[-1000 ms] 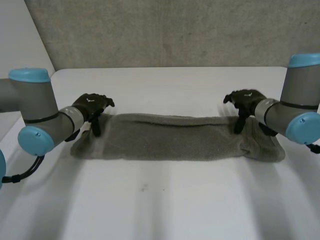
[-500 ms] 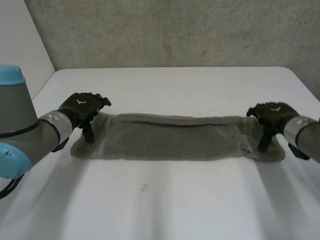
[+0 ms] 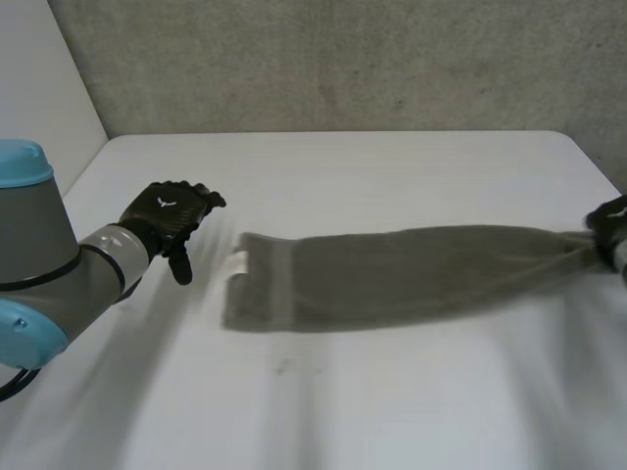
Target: Fold the laundry
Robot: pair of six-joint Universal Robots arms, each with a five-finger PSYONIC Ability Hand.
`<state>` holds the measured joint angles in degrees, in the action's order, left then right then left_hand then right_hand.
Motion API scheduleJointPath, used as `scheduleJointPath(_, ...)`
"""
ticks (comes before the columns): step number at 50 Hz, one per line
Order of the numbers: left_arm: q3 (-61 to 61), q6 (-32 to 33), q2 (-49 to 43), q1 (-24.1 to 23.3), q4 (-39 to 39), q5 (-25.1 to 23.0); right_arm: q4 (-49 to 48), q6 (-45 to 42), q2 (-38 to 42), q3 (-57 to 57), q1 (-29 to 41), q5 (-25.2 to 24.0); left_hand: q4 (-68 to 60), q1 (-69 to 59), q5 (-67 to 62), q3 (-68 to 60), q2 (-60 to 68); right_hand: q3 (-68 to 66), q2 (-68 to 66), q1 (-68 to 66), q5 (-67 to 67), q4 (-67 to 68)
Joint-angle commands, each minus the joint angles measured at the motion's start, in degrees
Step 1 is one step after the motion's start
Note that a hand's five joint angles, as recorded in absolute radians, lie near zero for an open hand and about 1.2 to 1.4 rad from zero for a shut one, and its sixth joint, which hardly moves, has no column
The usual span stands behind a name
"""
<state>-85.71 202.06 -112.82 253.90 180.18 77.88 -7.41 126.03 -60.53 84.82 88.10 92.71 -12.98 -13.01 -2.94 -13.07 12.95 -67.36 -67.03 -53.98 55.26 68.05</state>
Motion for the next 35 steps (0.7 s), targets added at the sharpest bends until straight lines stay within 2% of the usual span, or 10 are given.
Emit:
scheduleJointPath(1,-1.0,0.0,1.3,0.1,0.1,-0.1,-0.9,-5.6,-2.2,-5.8,5.5,2.5,-0.9,-0.9,-1.0,-0.8,1.0,-12.6,-13.0,-26.0,14.7,12.0)
scheduleJointPath(8,-1.5,0.0,1.9,0.2,0.1,0.1,-1.6,-2.1,-2.0,-12.0,19.8,-0.2,-0.9,-0.9,-1.0,-0.8,1.0,-12.6,-13.0,-26.0,14.7,12.0)
scheduleJointPath(13,-1.8,-0.1,2.2,0.6,0.1,0.3,-5.6,-2.9,3.9,-11.4,37.3,-10.0,-0.9,-0.9,-1.0,-0.8,1.0,-12.6,-13.0,-26.0,14.7,12.0)
scheduleJointPath(18,-2.0,-0.5,3.0,0.7,0.1,0.4,-6.7,-3.7,9.8,-8.7,44.6,-14.1,-0.8,-0.7,-0.8,-0.7,0.8,-12.6,-13.0,-26.0,14.7,12.0)
scheduleJointPath(24,-2.8,-0.8,4.0,0.2,0.4,0.3,-6.7,-5.9,12.9,-7.3,46.1,-13.9,0.1,0.1,0.0,0.2,0.0,-12.6,-13.0,-26.0,14.7,12.0)
scheduleJointPath(25,-2.8,-0.8,4.1,-0.2,1.0,0.3,-6.9,-5.6,12.0,-6.9,45.7,-14.0,0.1,0.1,0.0,0.2,0.0,-0.4,-0.7,-13.8,2.5,-0.3)
scheduleJointPath(26,-2.8,-0.9,4.2,-0.4,1.4,0.3,-7.3,-4.2,10.4,-6.2,45.3,-13.9,-0.1,-0.1,-0.1,0.0,0.1,30.7,30.4,17.3,-28.6,-31.4)
scheduleJointPath(27,-2.8,-0.9,4.2,-0.4,1.4,0.3,-7.3,-4.2,10.3,-6.2,45.3,-13.9,-0.1,-0.1,-0.1,0.0,0.1,31.0,30.7,17.7,-28.9,-31.7)
scheduleJointPath(28,-2.5,-0.9,4.2,-1.0,1.9,0.3,-7.6,-1.1,7.7,-5.6,44.5,-13.7,-0.1,-0.1,-0.1,0.0,0.1,57.4,57.0,44.0,-55.3,-58.0)
scheduleJointPath(35,0.2,-1.1,4.0,-6.7,4.6,0.7,-6.7,21.6,-1.4,-0.5,33.8,-13.6,-0.8,-0.7,-0.8,-0.7,0.8,57.4,57.0,44.0,-55.3,-58.0)
